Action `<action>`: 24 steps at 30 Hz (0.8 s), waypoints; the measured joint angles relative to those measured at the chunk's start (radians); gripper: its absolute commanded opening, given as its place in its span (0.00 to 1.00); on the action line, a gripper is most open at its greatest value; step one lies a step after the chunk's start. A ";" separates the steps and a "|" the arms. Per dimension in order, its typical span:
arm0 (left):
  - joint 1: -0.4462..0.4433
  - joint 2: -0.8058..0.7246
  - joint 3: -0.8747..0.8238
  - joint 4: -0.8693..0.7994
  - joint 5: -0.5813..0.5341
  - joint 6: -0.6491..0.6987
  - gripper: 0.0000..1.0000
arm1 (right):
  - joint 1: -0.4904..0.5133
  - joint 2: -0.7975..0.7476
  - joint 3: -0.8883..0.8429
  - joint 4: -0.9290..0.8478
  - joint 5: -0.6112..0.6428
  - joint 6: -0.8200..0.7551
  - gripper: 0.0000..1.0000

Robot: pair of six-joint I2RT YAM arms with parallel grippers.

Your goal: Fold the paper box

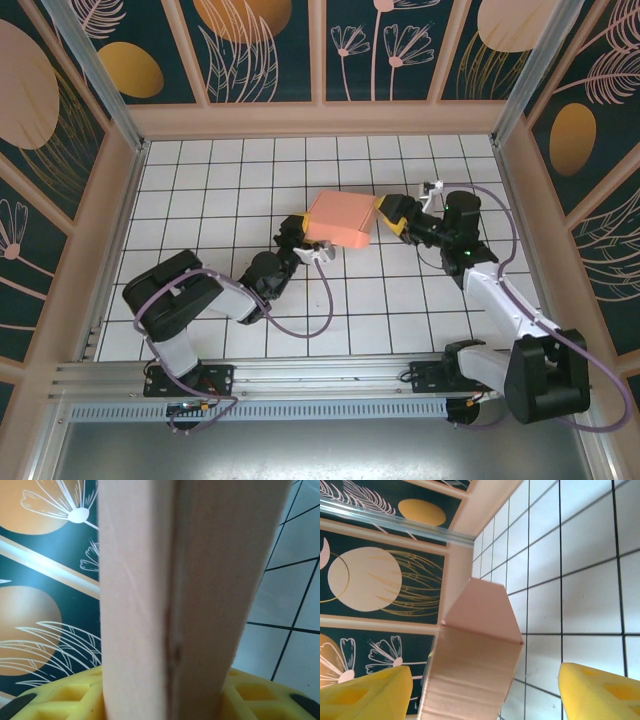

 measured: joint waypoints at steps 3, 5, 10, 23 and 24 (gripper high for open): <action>0.000 -0.086 -0.003 -0.132 0.008 -0.039 0.45 | -0.014 -0.009 0.055 -0.084 0.040 -0.089 0.76; 0.000 -0.153 -0.003 -0.260 0.022 -0.071 0.44 | -0.017 -0.010 0.093 -0.145 0.071 -0.158 0.76; 0.000 -0.305 0.012 -0.600 0.061 -0.149 0.43 | -0.017 -0.031 0.130 -0.241 0.142 -0.285 0.76; 0.000 -0.455 0.225 -1.360 0.130 -0.274 0.44 | -0.017 -0.072 0.143 -0.354 0.147 -0.541 0.76; 0.000 -0.455 0.239 -1.397 0.133 -0.278 0.43 | -0.017 -0.076 0.143 -0.356 0.144 -0.557 0.76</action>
